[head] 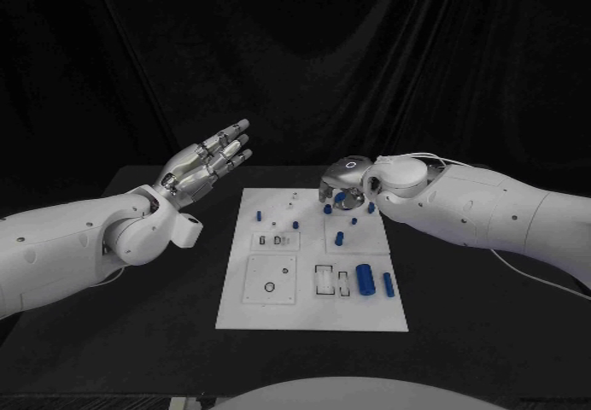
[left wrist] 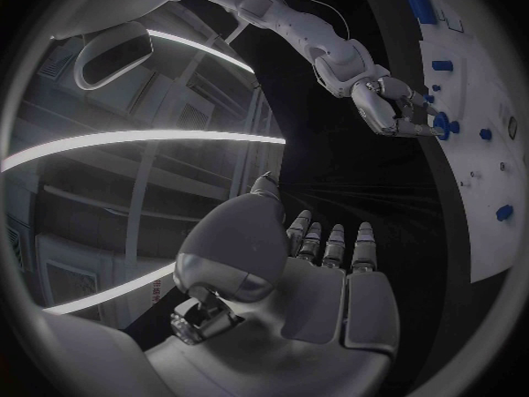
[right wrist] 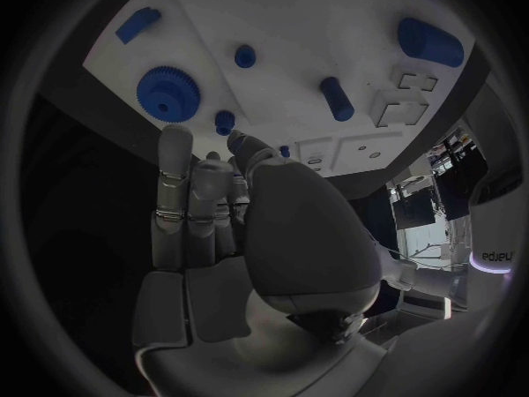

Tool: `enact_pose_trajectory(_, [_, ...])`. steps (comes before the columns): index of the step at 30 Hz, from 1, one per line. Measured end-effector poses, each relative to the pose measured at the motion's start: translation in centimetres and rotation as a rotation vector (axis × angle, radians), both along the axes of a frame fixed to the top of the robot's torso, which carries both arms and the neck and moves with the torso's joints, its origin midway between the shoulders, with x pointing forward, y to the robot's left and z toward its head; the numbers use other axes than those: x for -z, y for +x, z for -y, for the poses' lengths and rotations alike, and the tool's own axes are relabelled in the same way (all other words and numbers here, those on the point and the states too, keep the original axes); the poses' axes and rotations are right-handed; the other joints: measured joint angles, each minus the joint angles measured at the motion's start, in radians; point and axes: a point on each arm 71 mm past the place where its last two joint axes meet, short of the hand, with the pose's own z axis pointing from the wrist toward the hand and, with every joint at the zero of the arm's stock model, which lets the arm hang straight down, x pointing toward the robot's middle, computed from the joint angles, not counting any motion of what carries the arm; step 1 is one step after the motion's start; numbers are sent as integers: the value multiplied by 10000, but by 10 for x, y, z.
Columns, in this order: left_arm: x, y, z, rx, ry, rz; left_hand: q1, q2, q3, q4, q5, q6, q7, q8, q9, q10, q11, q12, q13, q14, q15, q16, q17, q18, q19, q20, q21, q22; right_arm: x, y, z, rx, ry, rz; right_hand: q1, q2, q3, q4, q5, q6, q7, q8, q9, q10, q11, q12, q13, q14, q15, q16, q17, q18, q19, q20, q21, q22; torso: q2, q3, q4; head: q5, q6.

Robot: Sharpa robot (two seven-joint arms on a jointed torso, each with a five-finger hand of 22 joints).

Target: Assemble the parts on the task board

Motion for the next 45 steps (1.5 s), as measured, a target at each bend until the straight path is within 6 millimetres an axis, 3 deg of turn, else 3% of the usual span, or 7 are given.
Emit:
enact_pose_trajectory(21, [3,0,1,119,-28,-86,197,-39,0,0,238,140,141,0,1,31,104,0,-12,62,150,0,0,0,111,131,0,-4,22,7,-5,330,-131,3,-45,43,151,150,-202,5,3,0,-4,2,1,0,16,1,0,239,247,-3,3,1,352,599,-4,-1,4,5,-105])
enact_pose_trajectory(34, [3,0,2,164,-41,-104,198,-39,0,0,353,210,212,0,1,-16,160,0,-7,46,167,0,0,1,50,194,0,-7,33,9,-4,403,-41,124,-45,45,302,2,-199,429,177,3,2,78,66,3,72,2,1,465,491,-6,56,52,700,1063,-12,-4,-1,-24,-199])
enact_pose_trajectory(37, [3,0,1,166,-40,-105,250,13,0,0,354,210,212,0,1,-16,160,0,-13,46,168,0,0,0,50,194,0,-4,33,9,-3,397,-21,152,-45,45,305,-2,-184,487,126,4,5,223,37,5,79,1,0,465,517,-7,56,53,701,1182,-11,-3,0,-39,-204])
enact_pose_trajectory(41, [4,0,2,184,-45,-111,250,13,0,0,354,211,212,0,1,-15,162,0,-13,9,204,0,0,0,50,194,0,-3,35,9,-3,338,44,224,-44,46,512,-154,-184,701,264,42,30,418,-21,10,105,4,-2,591,656,-8,58,52,971,1491,-9,-3,4,-41,-216])
enact_pose_trajectory(42, [4,0,2,188,-46,-113,251,13,0,0,462,210,212,0,1,-14,163,0,1,-1,215,0,0,0,50,194,0,-5,35,9,-3,304,77,259,-41,48,717,-224,-184,996,300,159,68,817,-221,140,145,87,-86,900,924,-21,155,-44,1257,1868,-8,-3,4,-41,-219])
enact_pose_trajectory(44, [4,0,2,195,-48,-116,251,13,1,0,468,210,212,0,1,-14,163,0,-12,-1,215,0,0,0,50,194,0,2,35,9,-3,242,134,319,-42,48,758,-264,-185,1205,323,224,109,1042,-285,213,148,110,-110,1014,1041,-615,151,-41,1358,2071,-8,-3,3,-29,-224])
enact_pose_trajectory(45, [4,0,2,197,-48,-119,251,13,1,0,468,210,212,0,1,-14,163,0,-10,-1,215,0,0,0,50,194,0,-2,34,9,-3,195,176,364,-42,48,757,-264,-186,1290,296,272,163,1106,-225,214,150,109,-110,1014,1043,-618,202,-91,1359,2083,-9,-3,2,-1,-236])
